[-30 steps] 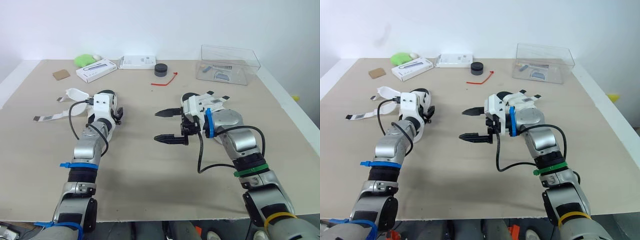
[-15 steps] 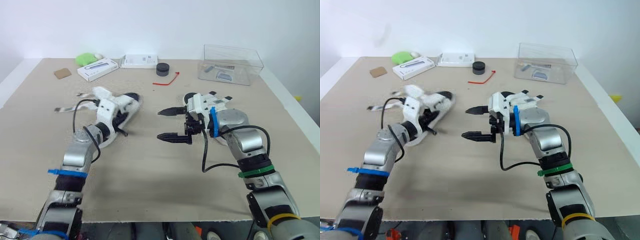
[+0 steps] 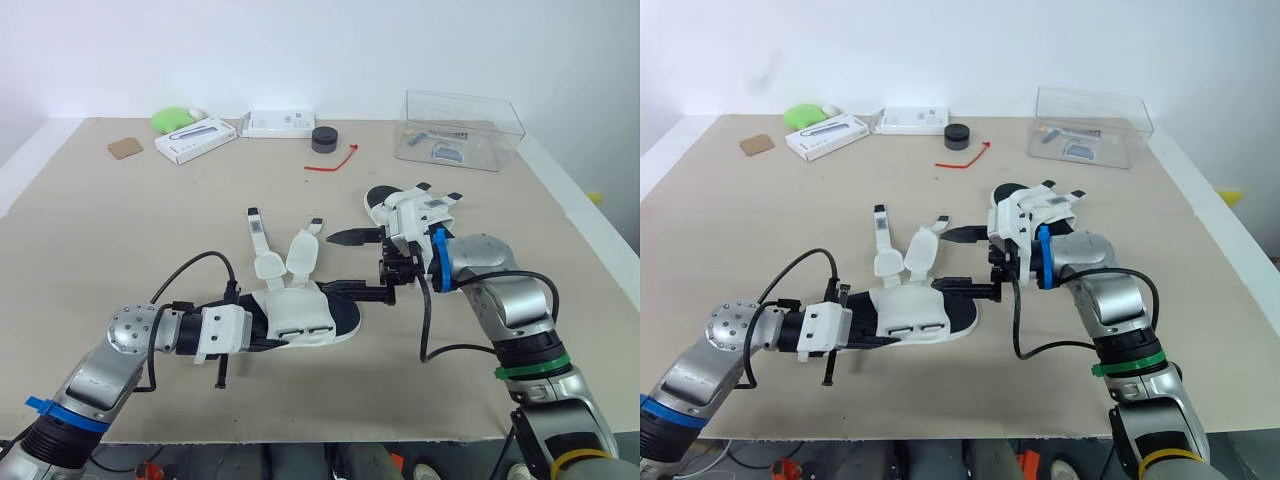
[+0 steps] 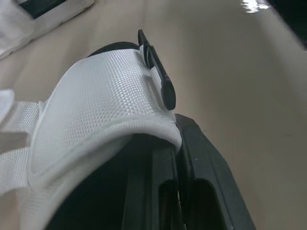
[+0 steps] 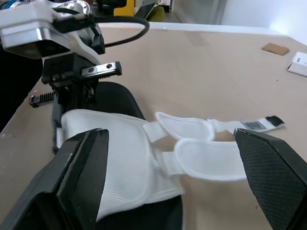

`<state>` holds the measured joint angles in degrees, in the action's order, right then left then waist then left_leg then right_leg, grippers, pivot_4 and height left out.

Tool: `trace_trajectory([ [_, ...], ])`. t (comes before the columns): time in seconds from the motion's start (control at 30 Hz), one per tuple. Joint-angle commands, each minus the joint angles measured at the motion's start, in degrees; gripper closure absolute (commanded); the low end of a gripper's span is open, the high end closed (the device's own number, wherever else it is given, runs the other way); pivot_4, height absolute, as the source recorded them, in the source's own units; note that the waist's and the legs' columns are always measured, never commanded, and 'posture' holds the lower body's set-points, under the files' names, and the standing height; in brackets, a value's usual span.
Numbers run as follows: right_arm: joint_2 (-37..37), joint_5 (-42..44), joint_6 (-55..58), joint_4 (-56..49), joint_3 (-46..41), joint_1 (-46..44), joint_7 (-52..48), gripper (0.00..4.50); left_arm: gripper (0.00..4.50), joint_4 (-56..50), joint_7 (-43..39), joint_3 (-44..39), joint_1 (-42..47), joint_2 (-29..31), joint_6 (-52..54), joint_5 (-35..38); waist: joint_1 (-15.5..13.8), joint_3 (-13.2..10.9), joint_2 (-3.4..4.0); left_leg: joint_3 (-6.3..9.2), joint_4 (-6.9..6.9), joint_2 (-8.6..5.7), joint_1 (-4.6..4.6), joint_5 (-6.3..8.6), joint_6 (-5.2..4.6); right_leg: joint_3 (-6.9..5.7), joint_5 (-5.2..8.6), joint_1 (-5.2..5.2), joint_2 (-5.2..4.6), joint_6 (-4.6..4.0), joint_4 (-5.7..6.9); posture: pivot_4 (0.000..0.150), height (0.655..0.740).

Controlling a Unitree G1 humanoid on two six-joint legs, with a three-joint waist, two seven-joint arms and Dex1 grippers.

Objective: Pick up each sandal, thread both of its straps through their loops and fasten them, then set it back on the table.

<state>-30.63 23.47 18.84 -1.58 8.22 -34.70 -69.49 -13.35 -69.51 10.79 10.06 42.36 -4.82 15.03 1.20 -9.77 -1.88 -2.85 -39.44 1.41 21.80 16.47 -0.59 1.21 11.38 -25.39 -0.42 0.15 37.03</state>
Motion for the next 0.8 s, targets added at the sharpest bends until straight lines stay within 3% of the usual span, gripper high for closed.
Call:
trace_trajectory([
  [0.03, -0.97, 1.37, 0.42, -3.15, -2.12, 0.14, 0.7, 0.0, 4.41, 5.43, -4.56, -1.53, 0.57, 2.82, -8.54, -1.21, 0.0, 0.0, 0.0, 0.0, 0.0, 0.01, -0.01, 0.0, 0.0, 0.04, 0.01, 0.0, 0.03, 0.01, 0.0, 0.15, 0.74],
  [0.27, -0.64, 0.91, -0.07, -2.14, -1.36, -0.25, 0.95, 0.0, 4.41, 11.7, -7.28, -0.88, 2.67, 3.43, -16.32, -2.23, 0.04, 0.0, 0.0, -0.05, 0.01, 0.14, -0.06, 0.0, 0.0, 0.09, 0.01, 0.0, 0.16, -0.04, 0.02, 0.15, 0.74],
  [0.63, -0.08, 0.23, -1.1, 0.42, -0.59, -1.88, -0.03, 0.0, 4.41, 8.55, -5.74, -1.17, 2.05, 3.67, -12.07, -0.94, 0.04, 0.0, 0.0, -0.13, 0.0, 0.24, -0.25, -0.01, -0.02, 0.23, 0.02, 0.07, 0.36, -0.04, 0.11, 0.15, 0.74],
  [0.73, -0.09, -0.08, -1.59, 1.41, -0.47, -2.35, -0.53, 0.0, 3.59, 6.83, -5.43, -1.37, 1.45, 4.42, -10.31, -1.11, 0.1, 0.0, 0.0, -0.16, 0.01, 0.24, -0.25, -0.01, -0.02, 0.27, 0.02, 0.05, 0.36, -0.04, 0.11, 0.15, 0.74],
  [0.8, -0.17, -0.3, -1.93, 2.16, -0.41, -2.62, -0.94, 0.0, 2.67, 6.53, -5.61, -1.24, 1.38, 5.05, -9.72, -1.51, 0.03, -0.01, 0.01, -0.14, 0.01, 0.24, -0.25, -0.01, -0.02, 0.27, 0.03, 0.05, 0.36, -0.05, 0.12, 0.15, 0.74],
])
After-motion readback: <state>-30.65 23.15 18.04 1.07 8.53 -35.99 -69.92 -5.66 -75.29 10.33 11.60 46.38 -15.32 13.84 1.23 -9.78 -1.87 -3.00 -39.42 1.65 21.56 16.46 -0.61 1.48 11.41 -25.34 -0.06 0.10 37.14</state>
